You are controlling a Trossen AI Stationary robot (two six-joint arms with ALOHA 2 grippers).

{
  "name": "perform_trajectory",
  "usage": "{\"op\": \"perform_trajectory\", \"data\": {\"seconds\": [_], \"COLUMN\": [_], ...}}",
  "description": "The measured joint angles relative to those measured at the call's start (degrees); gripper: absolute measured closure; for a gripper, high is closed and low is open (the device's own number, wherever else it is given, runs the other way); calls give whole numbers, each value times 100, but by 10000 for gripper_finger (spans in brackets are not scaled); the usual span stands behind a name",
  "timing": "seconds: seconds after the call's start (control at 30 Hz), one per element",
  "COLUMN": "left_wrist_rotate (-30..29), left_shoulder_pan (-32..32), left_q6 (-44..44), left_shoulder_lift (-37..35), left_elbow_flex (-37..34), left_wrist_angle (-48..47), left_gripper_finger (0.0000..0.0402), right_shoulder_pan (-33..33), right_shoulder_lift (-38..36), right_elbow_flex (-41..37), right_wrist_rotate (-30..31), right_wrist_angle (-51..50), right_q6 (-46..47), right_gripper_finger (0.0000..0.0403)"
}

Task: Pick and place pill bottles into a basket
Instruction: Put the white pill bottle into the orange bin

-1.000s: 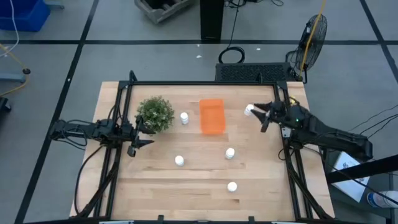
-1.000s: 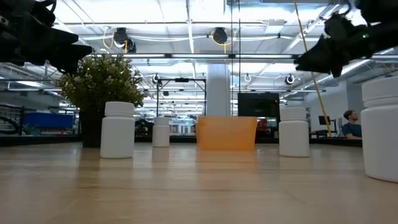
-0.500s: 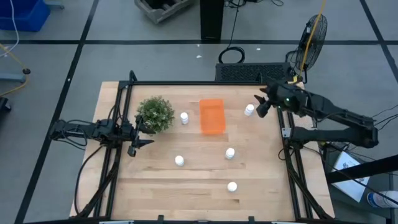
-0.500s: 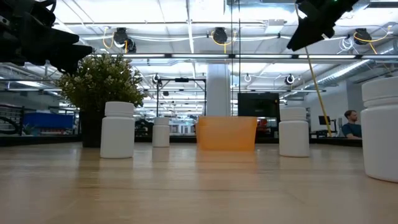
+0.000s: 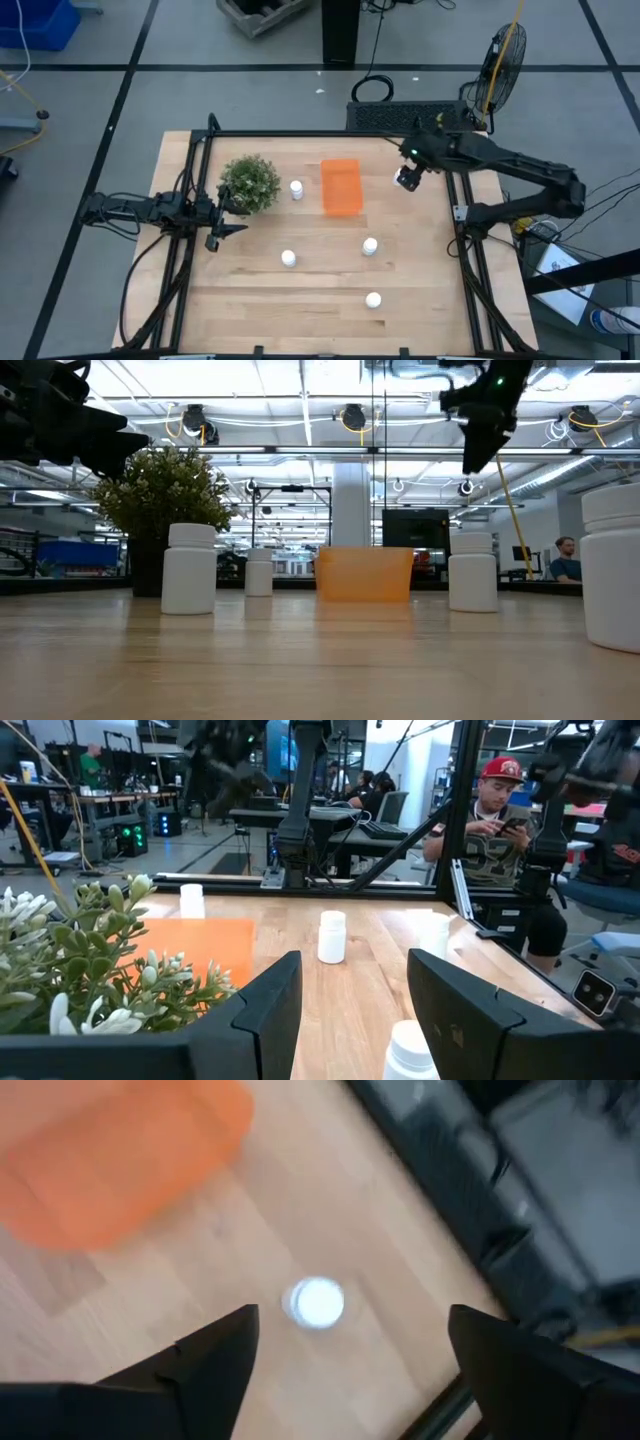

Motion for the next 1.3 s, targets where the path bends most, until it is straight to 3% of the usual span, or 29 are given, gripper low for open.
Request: {"op": "perform_trajectory", "data": {"seconds": [0.17,0.4,0.73,0.97,1.3], "left_wrist_rotate": [-2,-2,-2,-2,-2], "left_shoulder_pan": [0,0,0,0,0], "left_q6": [-20,-40,-38,-36,-34], "left_shoulder_lift": [-1,1,-1,1,0], "left_elbow_flex": [0,0,0,0,0], "left_wrist_angle": [0,0,-2,-2,-3], "left_gripper_finger": [215,215,215,215,215], "right_shoulder_pan": [-381,-723,-1122,-1119,-1119], "right_shoulder_lift": [618,1043,1077,1077,1077], "right_elbow_flex": [5,5,-223,-758,-1357], "right_wrist_rotate": [-505,-634,-639,-1080,-1096], "right_wrist_angle": [-230,-97,235,765,1230], "right_q6": [160,-58,-182,-149,-147], "right_gripper_finger": [75,77,77,76,78]}}
